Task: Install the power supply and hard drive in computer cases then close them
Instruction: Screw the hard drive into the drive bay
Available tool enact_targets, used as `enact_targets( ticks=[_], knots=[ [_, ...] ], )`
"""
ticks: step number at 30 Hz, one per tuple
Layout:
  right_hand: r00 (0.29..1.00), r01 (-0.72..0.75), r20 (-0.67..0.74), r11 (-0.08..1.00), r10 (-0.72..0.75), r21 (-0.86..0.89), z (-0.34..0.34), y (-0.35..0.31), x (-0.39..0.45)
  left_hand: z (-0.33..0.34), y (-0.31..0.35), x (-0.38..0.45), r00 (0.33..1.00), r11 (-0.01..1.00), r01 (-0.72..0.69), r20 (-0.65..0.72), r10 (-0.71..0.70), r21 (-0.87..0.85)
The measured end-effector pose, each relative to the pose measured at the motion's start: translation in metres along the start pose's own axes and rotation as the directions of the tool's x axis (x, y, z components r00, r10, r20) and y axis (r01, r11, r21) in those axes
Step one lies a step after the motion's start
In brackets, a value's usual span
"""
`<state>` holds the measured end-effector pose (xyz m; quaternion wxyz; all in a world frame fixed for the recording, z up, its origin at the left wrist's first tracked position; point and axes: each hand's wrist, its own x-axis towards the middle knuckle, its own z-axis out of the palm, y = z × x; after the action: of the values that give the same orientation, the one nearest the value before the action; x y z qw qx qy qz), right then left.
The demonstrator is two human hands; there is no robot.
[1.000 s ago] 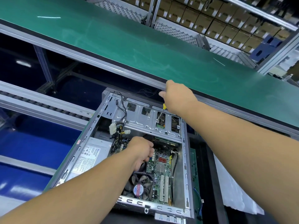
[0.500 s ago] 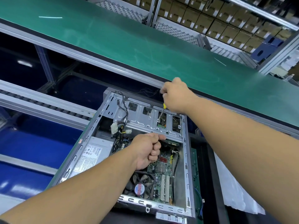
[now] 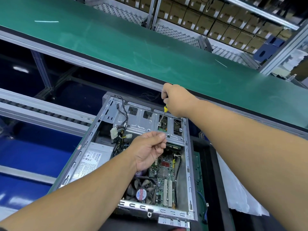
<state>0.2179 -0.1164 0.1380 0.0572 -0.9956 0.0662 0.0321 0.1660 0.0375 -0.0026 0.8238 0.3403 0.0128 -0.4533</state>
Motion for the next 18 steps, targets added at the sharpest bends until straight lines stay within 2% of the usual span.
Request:
enact_targets(
  ticks=[4,6,10,13,18],
  knots=[
    [0.98,-0.137,-0.162,0.984,0.117,-0.114,0.015,-0.004,-0.002,-0.001,0.002,0.0,0.999,1.0,0.017,-0.046,-0.018,-0.018],
    [0.977,-0.156,-0.168,0.981,0.135,-0.118,0.015,-0.003,-0.003,0.0,0.003,0.0,0.997,1.0,0.008,-0.078,-0.01,-0.027],
    [1.0,-0.018,-0.022,0.992,0.021,0.128,0.009,-0.001,-0.002,0.0,0.003,0.002,0.992,0.998,-0.023,-0.124,0.016,-0.055],
    [0.986,-0.058,-0.145,0.985,0.082,0.16,0.018,0.001,-0.002,-0.002,0.003,0.004,0.99,0.998,-0.028,-0.138,0.021,-0.052],
    [0.917,-0.195,-0.305,0.957,0.256,0.216,0.028,0.003,-0.005,-0.005,0.004,0.007,0.986,0.999,-0.037,-0.164,0.032,-0.03]
  ],
)
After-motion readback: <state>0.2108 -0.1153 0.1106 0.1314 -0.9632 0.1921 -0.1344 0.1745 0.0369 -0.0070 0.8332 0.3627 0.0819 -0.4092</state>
